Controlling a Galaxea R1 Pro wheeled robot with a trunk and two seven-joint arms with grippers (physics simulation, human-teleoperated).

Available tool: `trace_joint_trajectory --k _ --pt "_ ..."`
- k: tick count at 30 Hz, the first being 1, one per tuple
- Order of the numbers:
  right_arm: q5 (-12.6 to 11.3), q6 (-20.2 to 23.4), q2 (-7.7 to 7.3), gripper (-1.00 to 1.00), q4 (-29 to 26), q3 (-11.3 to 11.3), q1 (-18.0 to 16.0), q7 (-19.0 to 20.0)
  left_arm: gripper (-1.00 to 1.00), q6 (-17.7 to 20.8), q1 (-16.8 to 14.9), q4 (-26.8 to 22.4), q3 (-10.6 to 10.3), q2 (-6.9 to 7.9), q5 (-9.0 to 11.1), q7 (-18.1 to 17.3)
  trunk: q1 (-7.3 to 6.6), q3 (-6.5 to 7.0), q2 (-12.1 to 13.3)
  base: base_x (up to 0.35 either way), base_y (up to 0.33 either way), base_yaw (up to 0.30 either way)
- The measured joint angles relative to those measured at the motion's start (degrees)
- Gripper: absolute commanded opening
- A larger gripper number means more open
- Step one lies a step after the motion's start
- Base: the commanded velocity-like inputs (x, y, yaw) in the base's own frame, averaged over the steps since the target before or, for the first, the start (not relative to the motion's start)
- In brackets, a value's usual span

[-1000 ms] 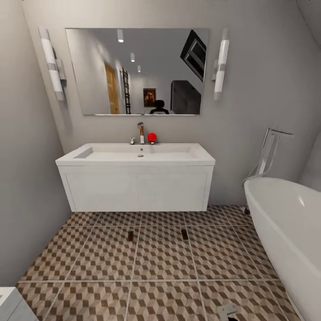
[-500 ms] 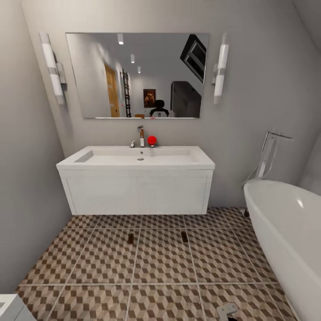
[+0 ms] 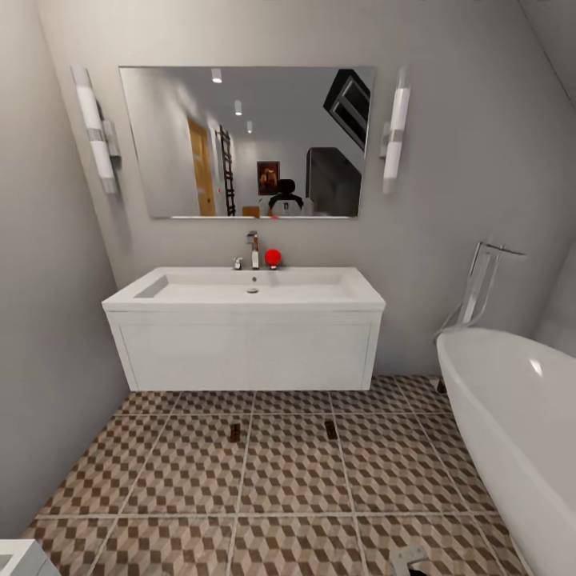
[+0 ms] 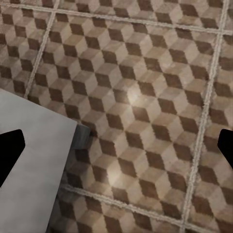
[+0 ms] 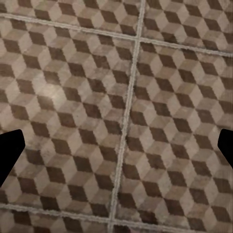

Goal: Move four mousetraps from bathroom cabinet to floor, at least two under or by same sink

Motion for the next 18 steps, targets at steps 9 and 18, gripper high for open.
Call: trace_joint_trajectory --k 9,18 --pt "0.03 0.0 0.0 1.0 0.0 0.0 -0.02 0.25 1.0 0.0 0.0 0.0 0.0 -0.03 0.0 -0.01 -1.98 1.62 3.61 0.0 0.0 0.0" --pt "0.06 0.08 0.0 1.0 0.0 0.0 -0.02 0.58 1.0 0.2 0.0 0.0 -0.06 -0.11 0.0 -0.37 -3.95 3.23 7.22 0.0 0.0 0.0"
